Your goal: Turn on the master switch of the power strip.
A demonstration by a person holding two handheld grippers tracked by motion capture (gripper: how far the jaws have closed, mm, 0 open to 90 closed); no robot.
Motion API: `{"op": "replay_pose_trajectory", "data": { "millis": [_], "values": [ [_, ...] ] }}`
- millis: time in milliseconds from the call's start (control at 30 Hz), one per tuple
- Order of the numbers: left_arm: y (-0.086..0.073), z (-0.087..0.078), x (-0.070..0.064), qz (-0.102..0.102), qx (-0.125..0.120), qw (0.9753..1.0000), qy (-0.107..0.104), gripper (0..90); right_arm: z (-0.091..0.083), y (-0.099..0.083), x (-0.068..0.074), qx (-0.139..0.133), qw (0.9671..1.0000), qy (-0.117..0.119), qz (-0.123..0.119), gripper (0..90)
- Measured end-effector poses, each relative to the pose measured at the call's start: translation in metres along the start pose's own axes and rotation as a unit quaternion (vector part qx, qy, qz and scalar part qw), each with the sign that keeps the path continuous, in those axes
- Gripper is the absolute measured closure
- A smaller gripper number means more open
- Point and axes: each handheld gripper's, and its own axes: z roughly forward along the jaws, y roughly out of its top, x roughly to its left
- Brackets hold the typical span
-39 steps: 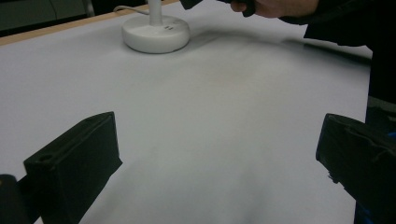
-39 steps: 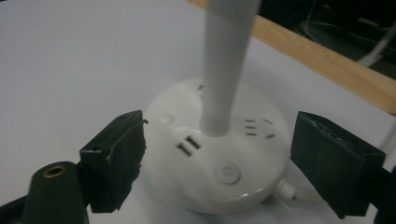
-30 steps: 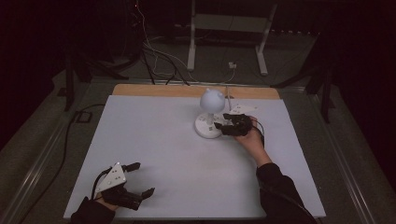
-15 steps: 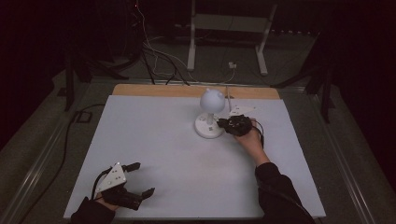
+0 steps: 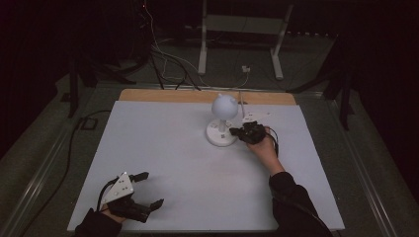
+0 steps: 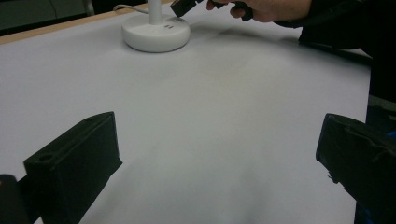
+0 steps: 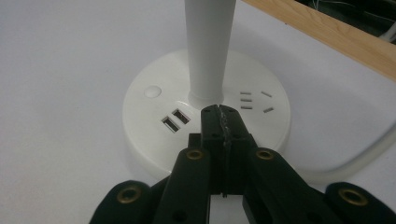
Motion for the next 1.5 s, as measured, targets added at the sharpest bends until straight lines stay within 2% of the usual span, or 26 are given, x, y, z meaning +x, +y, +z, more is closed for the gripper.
{"op": "replay_pose_trajectory", "data": {
  "millis": [400, 567, 767, 1067, 1200, 1500],
  "values": [
    [0.000, 0.001, 0.000, 0.002, 0.002, 1.0000, 0.000, 0.1, 0.004, -0.001, 0.005, 0.010, 0.9996, -0.019, -0.017, 90.0],
    [0.000, 0.001, -0.002, 0.003, 0.002, 1.0000, 0.000, 0.1, 0.004, 0.000, 0.005, 0.016, 0.9993, -0.030, -0.014, 90.0],
    [0.000, 0.001, -0.002, 0.003, 0.004, 1.0000, 0.000, 0.1, 0.006, 0.008, 0.012, 0.049, 0.9970, -0.048, -0.037, 90.0],
    [0.001, 0.001, -0.002, 0.005, 0.003, 1.0000, 0.000, 0.1, 0.008, 0.010, 0.016, 0.060, 0.9955, -0.059, -0.042, 90.0],
    [0.001, 0.001, -0.002, 0.004, 0.003, 1.0000, 0.001, 0.1, 0.008, 0.010, 0.019, 0.065, 0.9942, -0.069, -0.052, 90.0],
    [0.000, 0.001, -0.002, 0.004, 0.001, 1.0000, 0.001, 0.1, 0.009, 0.010, 0.019, 0.067, 0.9939, -0.069, -0.053, 90.0]
  ]
}}
